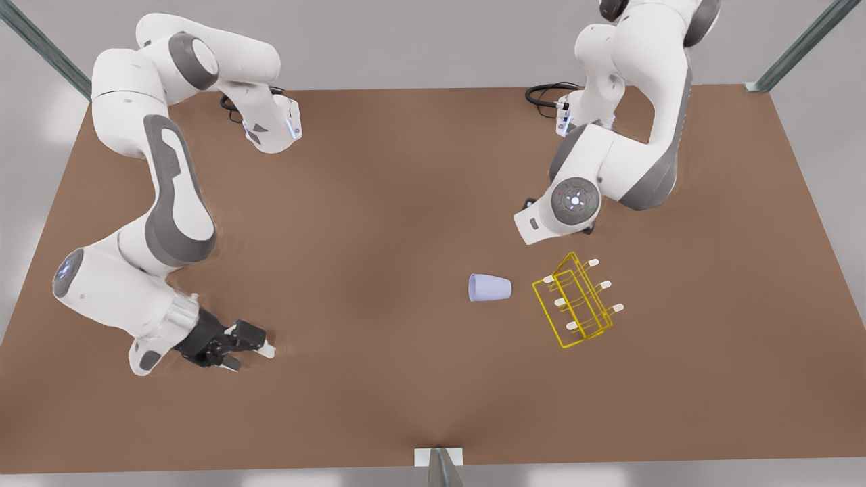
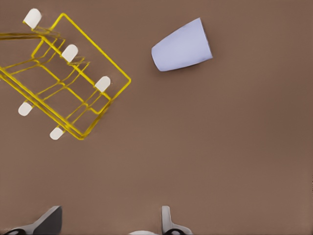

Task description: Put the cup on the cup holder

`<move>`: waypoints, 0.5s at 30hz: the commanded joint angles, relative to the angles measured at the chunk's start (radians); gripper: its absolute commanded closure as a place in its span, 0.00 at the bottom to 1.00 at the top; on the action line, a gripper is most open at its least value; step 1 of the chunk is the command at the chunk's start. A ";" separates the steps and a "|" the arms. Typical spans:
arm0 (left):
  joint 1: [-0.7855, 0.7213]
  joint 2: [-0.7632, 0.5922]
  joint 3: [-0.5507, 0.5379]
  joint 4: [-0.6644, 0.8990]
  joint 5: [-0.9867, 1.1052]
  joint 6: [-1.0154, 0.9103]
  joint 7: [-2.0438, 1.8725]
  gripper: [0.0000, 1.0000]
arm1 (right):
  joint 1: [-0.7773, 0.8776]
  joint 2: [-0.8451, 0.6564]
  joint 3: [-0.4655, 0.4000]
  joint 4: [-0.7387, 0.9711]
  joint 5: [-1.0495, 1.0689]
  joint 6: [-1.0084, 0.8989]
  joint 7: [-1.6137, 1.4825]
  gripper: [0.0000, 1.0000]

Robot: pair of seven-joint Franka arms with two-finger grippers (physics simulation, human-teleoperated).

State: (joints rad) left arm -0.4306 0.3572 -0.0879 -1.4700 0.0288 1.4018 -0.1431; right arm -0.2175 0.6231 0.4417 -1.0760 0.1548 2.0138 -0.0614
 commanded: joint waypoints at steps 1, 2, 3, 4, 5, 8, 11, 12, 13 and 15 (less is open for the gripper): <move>-0.024 0.040 0.000 -0.021 -0.027 0.236 -1.393 0.00 | 0.006 -0.110 -0.089 0.025 -0.291 -0.460 0.035 0.00; -0.024 0.037 0.000 -0.068 -0.027 0.351 -1.523 0.00 | 0.128 -0.256 -0.313 -0.148 -0.287 -0.512 0.037 0.00; -0.033 0.028 -0.001 -0.151 -0.029 0.504 -1.529 0.00 | 0.145 -0.354 -0.426 -0.319 -0.151 -0.457 0.029 0.00; -0.043 0.026 -0.003 -0.291 -0.029 0.814 -1.567 0.00 | 0.218 -0.424 -0.523 -0.429 -0.116 -0.408 0.018 0.00; -0.042 0.025 -0.003 -0.320 -0.032 0.882 -1.628 0.00 | 0.181 -0.448 -0.488 -0.456 -0.133 -0.406 0.020 0.00; -0.060 0.005 -0.003 -0.316 -0.052 0.902 -2.216 0.00 | 0.184 -0.468 -0.443 -0.470 -0.152 -0.419 0.023 0.00; -0.088 0.046 -0.001 -0.287 -0.047 0.916 -2.231 0.00 | 0.176 -0.439 -0.452 -0.457 -0.146 -0.411 0.023 0.00; -0.089 0.143 0.000 -0.184 -0.049 0.892 -2.277 0.00 | 0.176 -0.428 -0.452 -0.441 -0.146 -0.411 0.025 0.00; -0.076 0.187 0.011 -0.138 -0.044 0.873 -2.456 0.00 | 0.178 -0.413 -0.452 -0.423 -0.146 -0.406 0.029 0.00; -0.068 0.212 0.011 -0.130 -0.049 0.855 -2.717 0.00 | 0.185 -0.407 -0.451 -0.403 -0.152 -0.405 0.038 0.00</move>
State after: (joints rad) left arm -0.5005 0.5512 -0.0777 -1.6137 -0.0187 2.1872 -1.3684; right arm -0.0391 0.2124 -0.0093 -1.4893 0.0078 1.6363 -0.0454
